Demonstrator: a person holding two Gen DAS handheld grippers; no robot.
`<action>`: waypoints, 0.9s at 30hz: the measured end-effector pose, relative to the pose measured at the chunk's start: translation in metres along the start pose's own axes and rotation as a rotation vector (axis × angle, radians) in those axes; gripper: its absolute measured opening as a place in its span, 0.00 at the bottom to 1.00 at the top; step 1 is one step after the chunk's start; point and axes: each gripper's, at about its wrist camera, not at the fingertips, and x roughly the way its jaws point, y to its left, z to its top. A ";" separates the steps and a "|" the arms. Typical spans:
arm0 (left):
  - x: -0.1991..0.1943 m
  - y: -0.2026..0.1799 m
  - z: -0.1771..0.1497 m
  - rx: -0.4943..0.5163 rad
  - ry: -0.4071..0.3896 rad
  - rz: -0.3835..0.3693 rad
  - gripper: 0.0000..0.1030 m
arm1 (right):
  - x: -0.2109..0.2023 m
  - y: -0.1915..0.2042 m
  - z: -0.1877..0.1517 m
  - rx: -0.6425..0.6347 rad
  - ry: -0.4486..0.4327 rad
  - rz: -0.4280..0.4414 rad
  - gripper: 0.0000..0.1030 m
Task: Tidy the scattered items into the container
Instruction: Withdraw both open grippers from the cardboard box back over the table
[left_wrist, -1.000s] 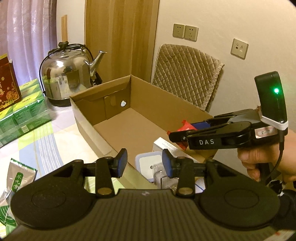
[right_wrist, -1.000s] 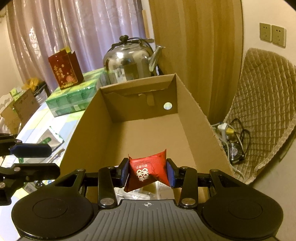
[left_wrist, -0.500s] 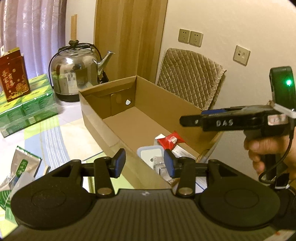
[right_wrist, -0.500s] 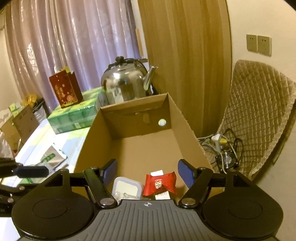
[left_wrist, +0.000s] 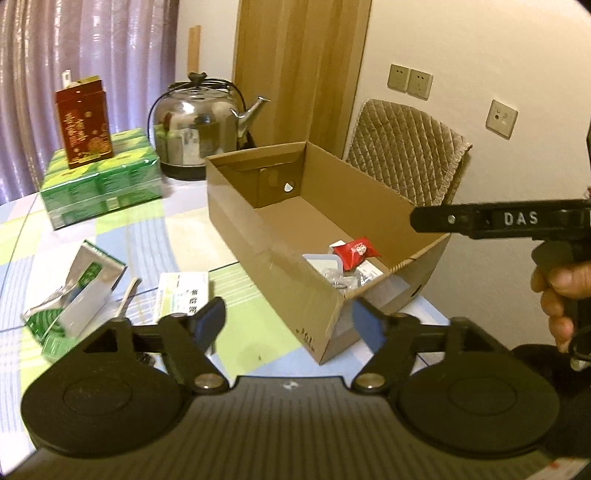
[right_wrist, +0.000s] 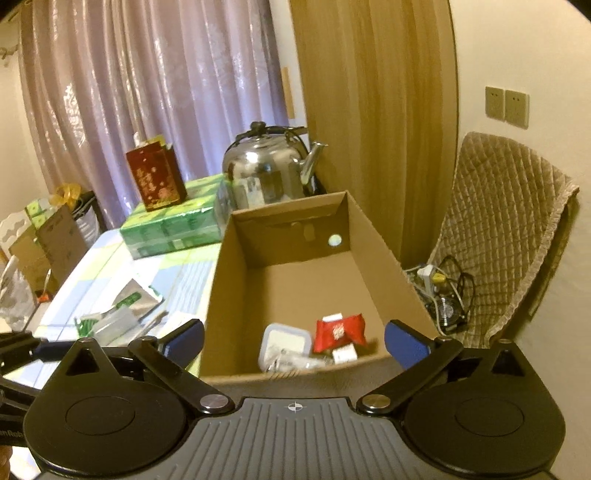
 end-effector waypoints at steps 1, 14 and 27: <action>-0.005 -0.001 -0.003 -0.001 -0.001 0.005 0.80 | -0.004 0.003 -0.003 0.001 0.005 0.000 0.98; -0.046 0.001 -0.039 -0.053 -0.002 0.085 0.99 | -0.040 0.033 -0.037 -0.015 0.050 0.055 0.98; -0.086 0.039 -0.073 -0.162 0.011 0.178 0.99 | -0.036 0.077 -0.055 -0.073 0.090 0.131 0.98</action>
